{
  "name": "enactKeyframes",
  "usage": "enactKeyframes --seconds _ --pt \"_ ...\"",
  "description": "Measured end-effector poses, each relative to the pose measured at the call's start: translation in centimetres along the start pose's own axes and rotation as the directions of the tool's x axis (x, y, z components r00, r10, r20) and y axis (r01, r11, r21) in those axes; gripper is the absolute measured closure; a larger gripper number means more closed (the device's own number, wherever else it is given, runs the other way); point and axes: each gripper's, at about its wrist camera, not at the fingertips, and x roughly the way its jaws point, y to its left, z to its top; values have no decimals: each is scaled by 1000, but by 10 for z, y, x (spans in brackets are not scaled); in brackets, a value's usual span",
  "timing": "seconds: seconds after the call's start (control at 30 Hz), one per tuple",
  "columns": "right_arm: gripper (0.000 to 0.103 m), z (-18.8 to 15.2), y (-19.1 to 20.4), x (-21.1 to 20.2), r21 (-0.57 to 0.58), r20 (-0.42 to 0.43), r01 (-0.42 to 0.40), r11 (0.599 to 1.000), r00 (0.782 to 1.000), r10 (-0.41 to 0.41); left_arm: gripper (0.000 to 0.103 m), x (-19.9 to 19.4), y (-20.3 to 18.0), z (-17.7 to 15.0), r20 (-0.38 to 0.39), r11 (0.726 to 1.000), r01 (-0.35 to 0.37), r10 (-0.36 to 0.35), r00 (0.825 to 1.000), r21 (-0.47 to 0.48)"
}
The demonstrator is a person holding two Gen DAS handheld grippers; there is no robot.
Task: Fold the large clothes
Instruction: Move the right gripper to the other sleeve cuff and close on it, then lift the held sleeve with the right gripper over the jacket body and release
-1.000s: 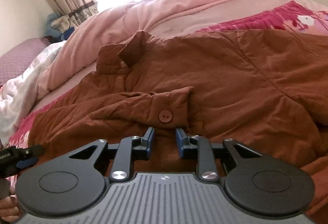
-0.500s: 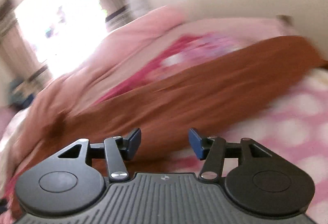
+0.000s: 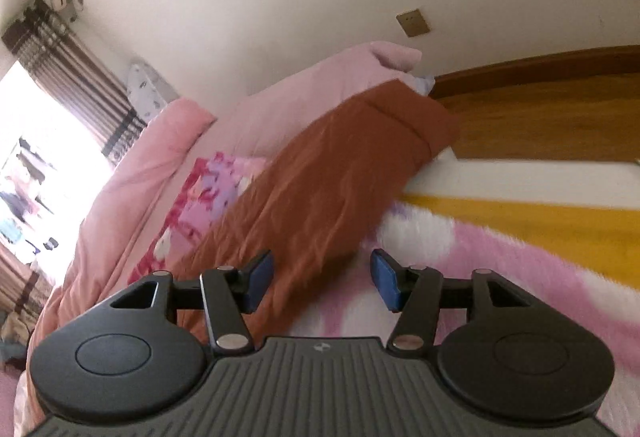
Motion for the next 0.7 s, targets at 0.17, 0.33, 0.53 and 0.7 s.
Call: enactKeyframes --seconds 0.17,0.33,0.53,0.7 --pt "37 16 -5 13 73 55 -4 997 998 0 16 6 -1 1 -5 1000 -22 22 1000 3" --pt "36 24 -12 22 140 84 -7 990 996 -4 16 11 -1 1 -15 1000 -31 31 999 0" --pt "44 28 -6 23 133 86 15 991 996 -26 16 13 -1 2 -24 1000 -27 26 999 -2" --pt "95 36 27 6 37 132 -31 999 991 26 16 7 0 3 -13 1000 -4 4 1000 -4"
